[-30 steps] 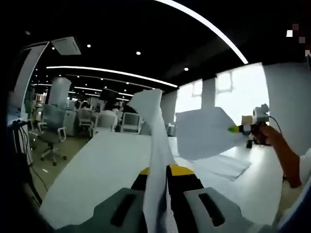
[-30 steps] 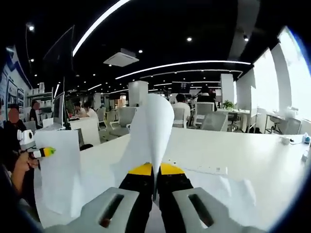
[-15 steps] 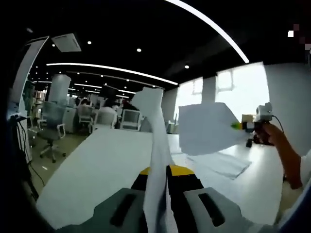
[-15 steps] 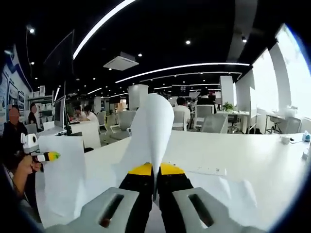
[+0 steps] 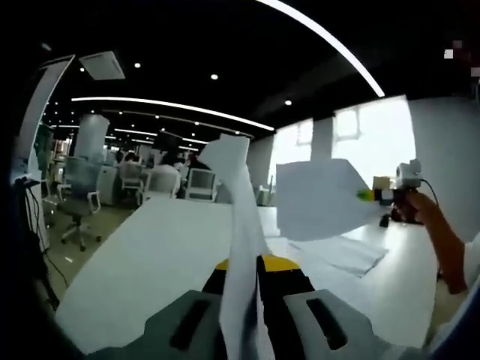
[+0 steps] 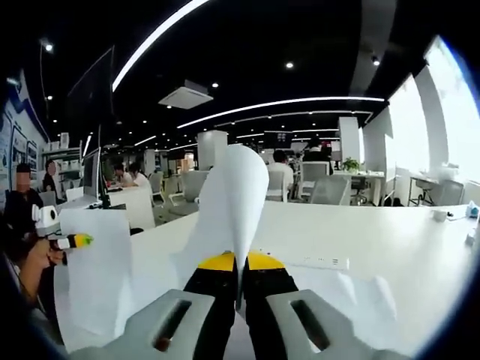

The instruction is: Organize the stack of printing papers by aligning and flattening the scattered papers on the table

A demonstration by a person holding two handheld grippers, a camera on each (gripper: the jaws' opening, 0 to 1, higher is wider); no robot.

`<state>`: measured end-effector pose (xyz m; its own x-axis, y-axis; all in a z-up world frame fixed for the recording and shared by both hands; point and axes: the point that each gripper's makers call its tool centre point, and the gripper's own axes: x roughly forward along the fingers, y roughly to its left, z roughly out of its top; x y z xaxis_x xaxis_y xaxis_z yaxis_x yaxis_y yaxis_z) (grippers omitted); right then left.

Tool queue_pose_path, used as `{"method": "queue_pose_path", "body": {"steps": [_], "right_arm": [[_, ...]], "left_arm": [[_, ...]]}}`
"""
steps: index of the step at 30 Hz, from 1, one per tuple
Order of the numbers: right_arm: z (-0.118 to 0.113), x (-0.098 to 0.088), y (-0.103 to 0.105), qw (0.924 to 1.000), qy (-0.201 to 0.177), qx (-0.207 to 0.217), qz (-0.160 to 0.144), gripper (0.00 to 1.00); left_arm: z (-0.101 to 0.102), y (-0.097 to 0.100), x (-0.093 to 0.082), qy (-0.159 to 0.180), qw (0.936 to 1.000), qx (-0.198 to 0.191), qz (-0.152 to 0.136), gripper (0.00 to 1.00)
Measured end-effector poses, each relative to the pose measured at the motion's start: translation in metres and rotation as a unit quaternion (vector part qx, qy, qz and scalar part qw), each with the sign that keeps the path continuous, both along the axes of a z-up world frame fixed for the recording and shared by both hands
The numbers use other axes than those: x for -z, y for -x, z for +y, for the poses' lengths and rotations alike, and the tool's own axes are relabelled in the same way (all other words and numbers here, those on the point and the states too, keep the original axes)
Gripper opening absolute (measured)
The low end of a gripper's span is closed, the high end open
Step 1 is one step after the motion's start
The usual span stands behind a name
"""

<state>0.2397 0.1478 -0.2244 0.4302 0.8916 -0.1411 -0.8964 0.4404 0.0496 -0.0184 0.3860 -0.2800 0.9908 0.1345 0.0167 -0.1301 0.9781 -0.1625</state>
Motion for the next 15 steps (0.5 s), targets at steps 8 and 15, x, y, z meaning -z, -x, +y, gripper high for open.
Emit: {"method": "queue_pose_path", "body": {"steps": [8, 15], "right_arm": [[-0.0021, 0.001, 0.0002, 1.0, -0.005, 0.004, 0.002, 0.0], [-0.003, 0.0063, 0.0082, 0.9999, -0.011, 0.002, 0.008, 0.0]], "left_arm": [[0.0011, -0.0003, 0.001, 0.001, 1.0, 0.001, 0.002, 0.06], [0.0005, 0.0001, 0.0011, 0.001, 1.0, 0.002, 0.002, 0.06]]}}
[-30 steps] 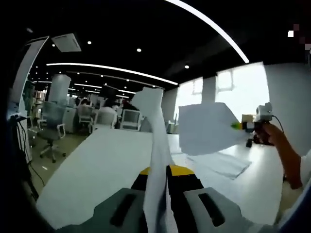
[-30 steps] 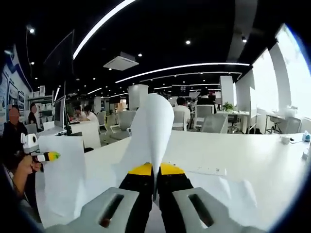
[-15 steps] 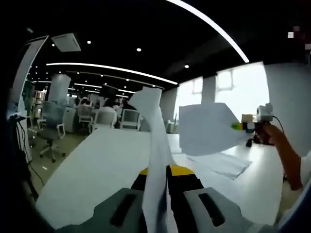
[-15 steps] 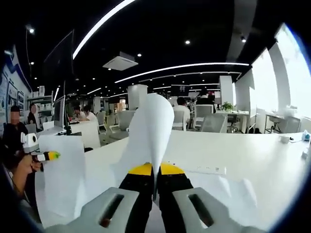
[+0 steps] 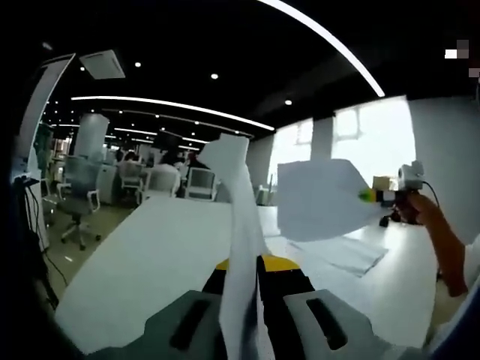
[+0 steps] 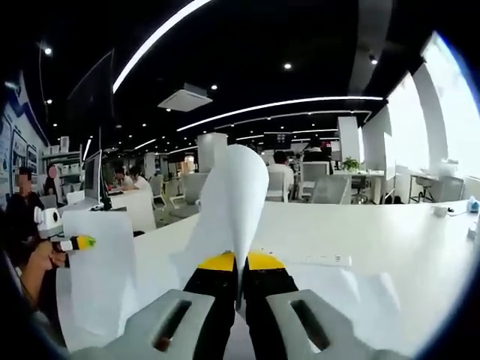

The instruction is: Organize the stack of printing papers by aligning and flattening the scattered papers on the table

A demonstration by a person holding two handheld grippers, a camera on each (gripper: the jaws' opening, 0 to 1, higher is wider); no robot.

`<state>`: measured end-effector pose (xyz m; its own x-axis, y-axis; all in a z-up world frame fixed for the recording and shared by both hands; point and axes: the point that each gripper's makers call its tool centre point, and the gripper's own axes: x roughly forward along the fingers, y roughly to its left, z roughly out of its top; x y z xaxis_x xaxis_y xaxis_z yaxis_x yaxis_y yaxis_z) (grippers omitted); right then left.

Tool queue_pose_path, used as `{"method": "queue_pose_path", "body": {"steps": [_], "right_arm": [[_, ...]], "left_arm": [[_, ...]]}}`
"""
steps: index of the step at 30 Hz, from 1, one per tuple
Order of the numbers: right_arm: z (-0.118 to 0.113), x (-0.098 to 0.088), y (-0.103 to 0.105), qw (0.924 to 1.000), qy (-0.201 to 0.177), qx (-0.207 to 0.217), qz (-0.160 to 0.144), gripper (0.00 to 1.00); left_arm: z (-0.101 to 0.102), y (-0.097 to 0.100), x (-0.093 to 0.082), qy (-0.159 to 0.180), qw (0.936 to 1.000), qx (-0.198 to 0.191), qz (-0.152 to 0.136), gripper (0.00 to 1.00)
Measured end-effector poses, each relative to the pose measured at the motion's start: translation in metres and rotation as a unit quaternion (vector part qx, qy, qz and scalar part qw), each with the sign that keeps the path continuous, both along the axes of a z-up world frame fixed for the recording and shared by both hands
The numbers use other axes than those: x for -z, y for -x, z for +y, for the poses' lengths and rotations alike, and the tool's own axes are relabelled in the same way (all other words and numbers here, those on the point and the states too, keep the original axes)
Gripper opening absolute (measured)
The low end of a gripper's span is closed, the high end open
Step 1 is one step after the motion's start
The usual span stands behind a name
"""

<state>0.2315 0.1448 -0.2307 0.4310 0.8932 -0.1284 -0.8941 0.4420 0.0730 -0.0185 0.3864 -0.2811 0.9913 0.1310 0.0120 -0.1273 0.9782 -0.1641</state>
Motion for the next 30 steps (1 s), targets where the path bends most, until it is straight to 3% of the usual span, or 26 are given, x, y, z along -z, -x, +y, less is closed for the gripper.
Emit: {"method": "queue_pose_path", "body": {"steps": [30], "right_arm": [[0.006, 0.013, 0.019, 0.9995, -0.022, -0.011, 0.022, 0.0]], "left_arm": [[0.001, -0.001, -0.001, -0.003, 1.0, 0.002, 0.001, 0.06]]}}
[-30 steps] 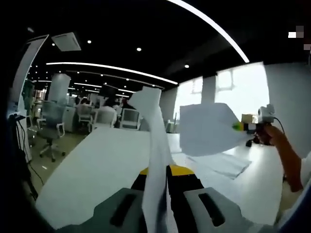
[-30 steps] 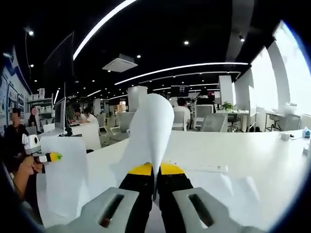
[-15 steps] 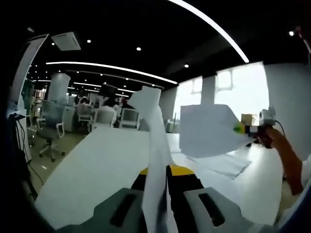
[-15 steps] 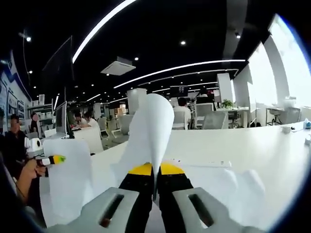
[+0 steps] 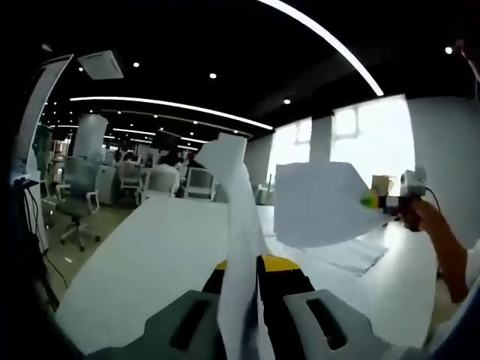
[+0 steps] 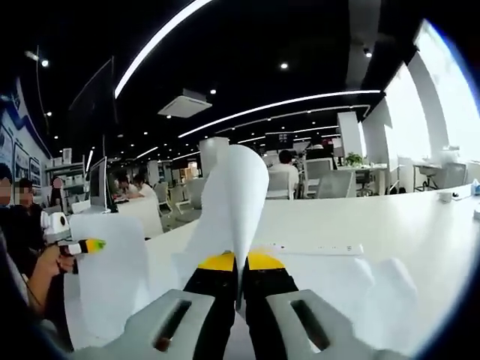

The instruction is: Organize the stack of printing papers by aligning and flattening the scattered papers on the table

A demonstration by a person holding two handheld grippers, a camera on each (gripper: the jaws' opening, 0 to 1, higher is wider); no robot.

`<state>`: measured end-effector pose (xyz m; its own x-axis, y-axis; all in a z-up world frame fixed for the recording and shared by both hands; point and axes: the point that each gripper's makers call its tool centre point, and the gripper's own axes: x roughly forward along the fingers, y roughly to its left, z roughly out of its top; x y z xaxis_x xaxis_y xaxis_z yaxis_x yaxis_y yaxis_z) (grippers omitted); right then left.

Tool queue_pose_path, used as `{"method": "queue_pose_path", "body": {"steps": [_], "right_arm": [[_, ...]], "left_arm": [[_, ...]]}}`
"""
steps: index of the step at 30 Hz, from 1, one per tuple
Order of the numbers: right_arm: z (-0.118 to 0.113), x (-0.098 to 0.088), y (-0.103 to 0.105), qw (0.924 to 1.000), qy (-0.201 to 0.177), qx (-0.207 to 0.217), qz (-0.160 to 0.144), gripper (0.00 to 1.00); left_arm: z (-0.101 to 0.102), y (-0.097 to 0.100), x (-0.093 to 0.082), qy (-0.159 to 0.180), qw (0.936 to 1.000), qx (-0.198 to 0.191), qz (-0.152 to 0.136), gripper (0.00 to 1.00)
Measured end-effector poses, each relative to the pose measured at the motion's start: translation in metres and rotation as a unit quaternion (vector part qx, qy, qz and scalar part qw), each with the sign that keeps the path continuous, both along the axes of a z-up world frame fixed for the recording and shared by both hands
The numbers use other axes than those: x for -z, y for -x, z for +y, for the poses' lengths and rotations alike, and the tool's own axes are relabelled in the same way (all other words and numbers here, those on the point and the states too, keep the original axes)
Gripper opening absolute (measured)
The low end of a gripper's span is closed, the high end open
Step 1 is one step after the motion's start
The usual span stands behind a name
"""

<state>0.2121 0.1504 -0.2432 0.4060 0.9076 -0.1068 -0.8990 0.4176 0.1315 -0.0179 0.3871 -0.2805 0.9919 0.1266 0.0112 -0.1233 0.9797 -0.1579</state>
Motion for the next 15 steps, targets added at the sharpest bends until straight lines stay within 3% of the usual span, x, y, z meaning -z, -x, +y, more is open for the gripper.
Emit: {"method": "queue_pose_path", "body": {"steps": [15], "right_arm": [[0.0022, 0.002, 0.0067, 0.9999, -0.002, -0.011, 0.004, 0.0]], "left_arm": [[-0.0013, -0.0006, 0.0003, -0.003, 1.0, 0.002, 0.002, 0.06]]}}
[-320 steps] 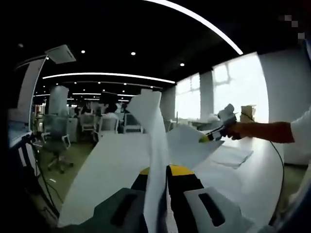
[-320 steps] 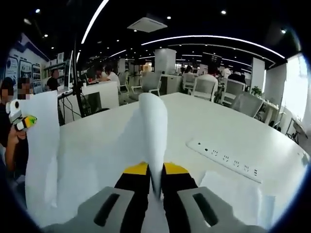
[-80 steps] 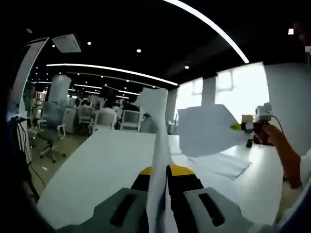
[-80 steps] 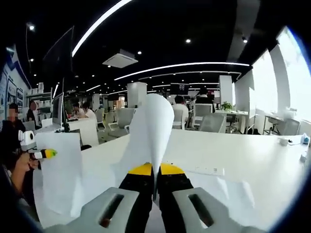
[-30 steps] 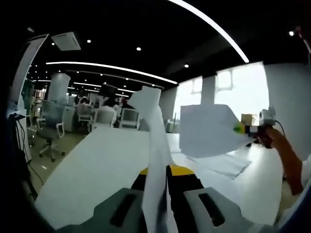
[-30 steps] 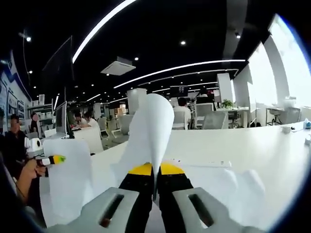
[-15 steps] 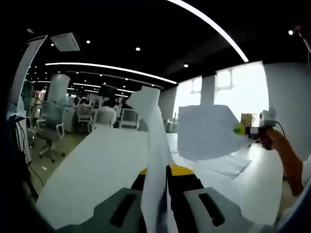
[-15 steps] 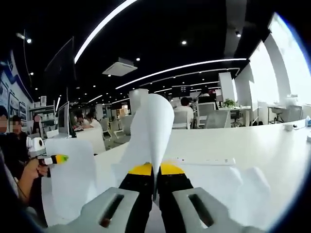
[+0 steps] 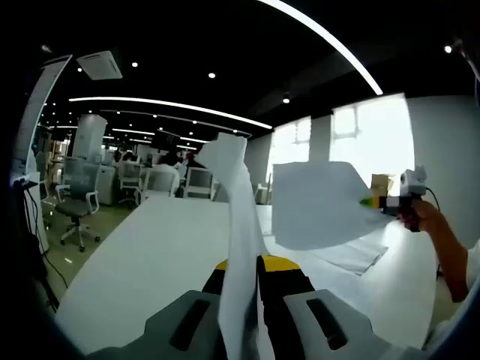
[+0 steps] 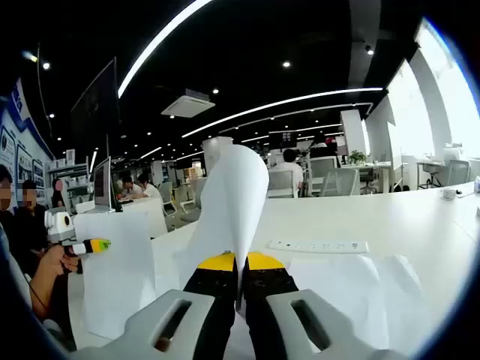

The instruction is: Organize the stack of printing papers by aligning and flattening the scattered papers on the table

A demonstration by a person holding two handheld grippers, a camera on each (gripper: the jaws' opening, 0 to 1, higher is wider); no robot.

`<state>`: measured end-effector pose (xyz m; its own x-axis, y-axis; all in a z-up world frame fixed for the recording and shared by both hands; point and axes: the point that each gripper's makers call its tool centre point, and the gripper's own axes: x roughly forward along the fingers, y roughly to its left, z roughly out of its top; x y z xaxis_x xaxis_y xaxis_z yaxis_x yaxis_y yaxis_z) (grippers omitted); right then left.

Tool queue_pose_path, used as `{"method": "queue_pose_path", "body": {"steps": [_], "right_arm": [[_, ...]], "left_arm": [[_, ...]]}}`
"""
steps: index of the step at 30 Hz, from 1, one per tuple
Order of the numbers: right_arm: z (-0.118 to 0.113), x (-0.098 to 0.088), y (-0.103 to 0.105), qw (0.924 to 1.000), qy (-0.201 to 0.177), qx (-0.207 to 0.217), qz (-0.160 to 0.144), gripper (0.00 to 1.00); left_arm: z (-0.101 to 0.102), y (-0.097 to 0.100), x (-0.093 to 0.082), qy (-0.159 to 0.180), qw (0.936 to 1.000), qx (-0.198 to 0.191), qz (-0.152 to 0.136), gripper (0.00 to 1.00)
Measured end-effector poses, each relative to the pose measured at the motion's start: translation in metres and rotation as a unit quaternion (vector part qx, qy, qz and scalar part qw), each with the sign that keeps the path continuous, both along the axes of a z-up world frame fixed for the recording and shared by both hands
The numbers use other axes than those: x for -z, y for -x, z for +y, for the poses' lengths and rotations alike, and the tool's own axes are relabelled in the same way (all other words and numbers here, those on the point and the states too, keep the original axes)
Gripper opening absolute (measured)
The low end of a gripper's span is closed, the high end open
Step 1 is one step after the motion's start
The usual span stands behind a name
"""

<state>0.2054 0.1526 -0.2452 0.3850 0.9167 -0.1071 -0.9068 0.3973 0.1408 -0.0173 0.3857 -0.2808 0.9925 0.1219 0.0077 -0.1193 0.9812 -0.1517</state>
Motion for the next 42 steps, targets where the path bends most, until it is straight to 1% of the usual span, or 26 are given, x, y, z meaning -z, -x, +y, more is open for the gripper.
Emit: {"method": "queue_pose_path", "body": {"steps": [26, 31, 35, 38, 39, 42], "right_arm": [[0.006, 0.003, 0.006, 0.9999, 0.002, -0.012, 0.002, 0.0], [0.006, 0.001, 0.008, 0.9999, -0.003, -0.012, 0.002, 0.0], [0.006, -0.005, 0.012, 0.9998, -0.014, -0.016, 0.002, 0.0], [0.006, -0.005, 0.012, 0.9997, -0.015, -0.017, 0.002, 0.0], [0.011, -0.008, 0.02, 0.9993, -0.023, -0.03, 0.002, 0.0], [0.015, -0.008, 0.024, 0.999, -0.024, -0.038, 0.003, 0.0]], "left_arm": [[-0.001, 0.001, -0.001, -0.001, 1.0, -0.001, -0.001, 0.06], [-0.001, 0.002, -0.001, 0.0, 1.0, -0.002, -0.001, 0.06], [0.0, 0.002, 0.0, 0.002, 1.0, -0.004, -0.001, 0.06], [0.0, 0.002, 0.0, 0.002, 1.0, -0.004, -0.001, 0.06], [-0.001, 0.0, 0.001, 0.008, 1.0, -0.001, -0.003, 0.06], [-0.002, -0.002, 0.003, 0.007, 1.0, 0.0, 0.0, 0.06]]}}
